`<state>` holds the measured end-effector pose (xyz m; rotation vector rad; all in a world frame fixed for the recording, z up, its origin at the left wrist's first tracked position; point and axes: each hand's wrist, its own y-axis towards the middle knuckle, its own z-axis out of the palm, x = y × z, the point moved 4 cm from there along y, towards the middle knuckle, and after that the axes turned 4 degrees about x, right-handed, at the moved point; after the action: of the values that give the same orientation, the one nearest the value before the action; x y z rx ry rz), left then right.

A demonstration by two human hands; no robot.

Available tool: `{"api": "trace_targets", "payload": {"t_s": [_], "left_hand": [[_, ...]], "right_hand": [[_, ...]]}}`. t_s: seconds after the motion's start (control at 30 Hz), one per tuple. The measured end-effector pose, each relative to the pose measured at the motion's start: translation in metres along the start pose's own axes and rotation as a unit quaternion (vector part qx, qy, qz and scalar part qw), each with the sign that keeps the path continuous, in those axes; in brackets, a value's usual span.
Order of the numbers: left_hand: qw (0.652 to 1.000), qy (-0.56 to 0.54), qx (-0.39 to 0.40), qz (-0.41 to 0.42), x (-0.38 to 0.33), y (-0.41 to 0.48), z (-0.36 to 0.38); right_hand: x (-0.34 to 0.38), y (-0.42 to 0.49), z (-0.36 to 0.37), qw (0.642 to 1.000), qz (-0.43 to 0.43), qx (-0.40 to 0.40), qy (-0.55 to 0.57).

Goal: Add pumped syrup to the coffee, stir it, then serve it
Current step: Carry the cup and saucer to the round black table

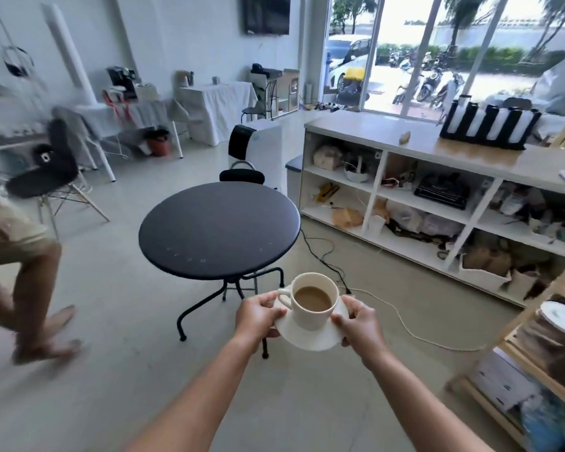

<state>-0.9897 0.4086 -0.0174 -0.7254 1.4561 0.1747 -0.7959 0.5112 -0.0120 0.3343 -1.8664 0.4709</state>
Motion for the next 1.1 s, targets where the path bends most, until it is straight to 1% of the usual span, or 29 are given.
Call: {"api": "trace_targets", "payload": {"t_s": [0.27, 0.47, 0.6, 0.8, 0.93, 1.1], "left_hand": [[0.994, -0.036, -0.099, -0.014, -0.022, 0.071, -0.054], [0.989, -0.043, -0.137, -0.018, -0.04, 0.119, -0.086], [0.988, -0.054, -0.146, -0.02, -0.049, 0.152, -0.11], [0.987, -0.071, -0.139, -0.025, -0.055, 0.213, -0.152], [0.99, -0.053, -0.131, -0.025, -0.063, 0.252, -0.183], [0.993, -0.043, -0.102, -0.031, -0.074, 0.301, -0.222]], "right_hand": [[0.037, 0.117, 0.061, 0.995, -0.027, 0.093, -0.03], [0.063, 0.183, 0.099, 0.988, -0.034, 0.133, -0.068], [0.075, 0.221, 0.126, 0.983, -0.035, 0.162, -0.077], [0.084, 0.276, 0.172, 0.985, -0.035, 0.151, -0.073], [0.092, 0.306, 0.202, 0.988, -0.03, 0.118, -0.098], [0.109, 0.339, 0.238, 0.989, -0.035, 0.086, -0.118]]}}
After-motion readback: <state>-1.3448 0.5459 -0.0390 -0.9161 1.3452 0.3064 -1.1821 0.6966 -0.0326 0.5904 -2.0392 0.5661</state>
